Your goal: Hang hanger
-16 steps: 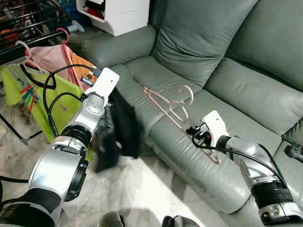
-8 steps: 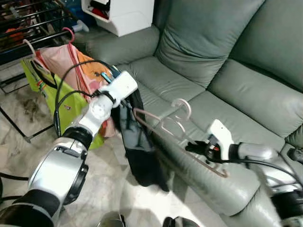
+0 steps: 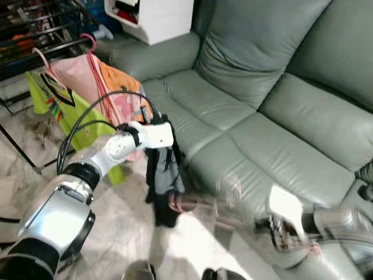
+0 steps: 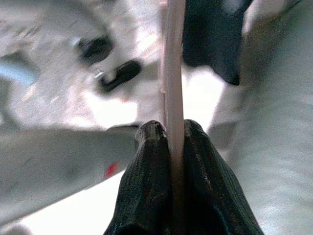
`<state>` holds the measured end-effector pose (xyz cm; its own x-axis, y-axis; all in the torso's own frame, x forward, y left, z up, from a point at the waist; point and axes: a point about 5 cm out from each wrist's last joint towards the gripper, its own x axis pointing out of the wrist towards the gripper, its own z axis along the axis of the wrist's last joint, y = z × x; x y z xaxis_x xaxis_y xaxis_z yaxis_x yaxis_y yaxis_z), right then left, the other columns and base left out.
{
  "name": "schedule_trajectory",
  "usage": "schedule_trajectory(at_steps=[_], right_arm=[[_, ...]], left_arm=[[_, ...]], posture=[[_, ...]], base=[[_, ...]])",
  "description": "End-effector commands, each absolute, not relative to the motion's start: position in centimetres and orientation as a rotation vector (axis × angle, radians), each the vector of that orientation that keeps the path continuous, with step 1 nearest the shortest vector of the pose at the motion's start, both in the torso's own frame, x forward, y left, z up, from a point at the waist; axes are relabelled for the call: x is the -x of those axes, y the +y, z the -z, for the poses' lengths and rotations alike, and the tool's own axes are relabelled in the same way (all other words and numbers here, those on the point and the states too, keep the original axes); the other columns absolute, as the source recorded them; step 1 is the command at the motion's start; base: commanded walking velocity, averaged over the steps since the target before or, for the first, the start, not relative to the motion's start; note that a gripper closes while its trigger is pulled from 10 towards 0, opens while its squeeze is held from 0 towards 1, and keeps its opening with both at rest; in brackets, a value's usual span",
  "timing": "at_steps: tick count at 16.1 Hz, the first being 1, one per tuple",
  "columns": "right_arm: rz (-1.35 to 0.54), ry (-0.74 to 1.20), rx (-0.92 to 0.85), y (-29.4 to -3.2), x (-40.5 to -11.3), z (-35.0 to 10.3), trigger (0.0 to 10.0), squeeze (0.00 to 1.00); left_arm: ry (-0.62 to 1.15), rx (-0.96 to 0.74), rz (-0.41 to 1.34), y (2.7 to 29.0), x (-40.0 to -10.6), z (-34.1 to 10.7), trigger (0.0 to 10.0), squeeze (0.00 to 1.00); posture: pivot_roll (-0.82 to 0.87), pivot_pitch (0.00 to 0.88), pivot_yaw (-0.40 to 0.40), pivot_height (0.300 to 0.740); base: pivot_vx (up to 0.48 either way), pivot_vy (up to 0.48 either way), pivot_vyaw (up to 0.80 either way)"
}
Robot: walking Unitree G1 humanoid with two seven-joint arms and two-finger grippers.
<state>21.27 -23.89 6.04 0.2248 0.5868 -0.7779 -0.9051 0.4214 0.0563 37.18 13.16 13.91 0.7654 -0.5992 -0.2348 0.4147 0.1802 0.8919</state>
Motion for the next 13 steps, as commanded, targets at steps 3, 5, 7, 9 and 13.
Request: schedule_trajectory(at_steps=[3, 5, 7, 9, 13], right_arm=[[-1.082, 0.758, 0.53, -25.1, -21.9, -9.4, 10.0, 0.0], [-0.97, 0.692, 0.626, -26.2, -23.5, -10.9, 10.0, 0.0], [-0.968, 0.603, 0.533, -25.6, -24.1, -12.9, 10.0, 0.0], [-0.964, 0.577, 0.542, -26.6, -24.2, -14.7, 10.0, 0.0], [-0.713, 0.577, 0.737, -29.6, -26.5, -14.8, 10.0, 0.0]], left_arm=[[-0.242, -1.229, 0.739, 13.1, -37.2, -14.7, 10.0, 0.0], [-0.261, -1.245, 0.742, 13.0, -37.3, -15.0, 10.0, 0.0], [-0.242, -1.284, 0.713, 13.5, -37.4, -14.8, 10.0, 0.0], [-0.209, -1.367, 0.596, 15.0, -38.1, -15.1, 10.0, 0.0], [-0.156, -1.374, 0.488, 16.2, -38.9, -15.8, 10.0, 0.0]], posture=[[-0.08, 0.04, 0.018, 0.74], [-0.07, 0.043, 0.023, 0.74], [-0.06, 0.042, 0.033, 0.74], [-0.07, 0.039, 0.039, 0.74], [-0.07, 0.028, 0.039, 0.74]], base=[[0.0, 0.0, 0.0], [0.0, 0.0, 0.0], [0.0, 0.0, 0.0], [0.0, 0.0, 0.0], [0.0, 0.0, 0.0]])
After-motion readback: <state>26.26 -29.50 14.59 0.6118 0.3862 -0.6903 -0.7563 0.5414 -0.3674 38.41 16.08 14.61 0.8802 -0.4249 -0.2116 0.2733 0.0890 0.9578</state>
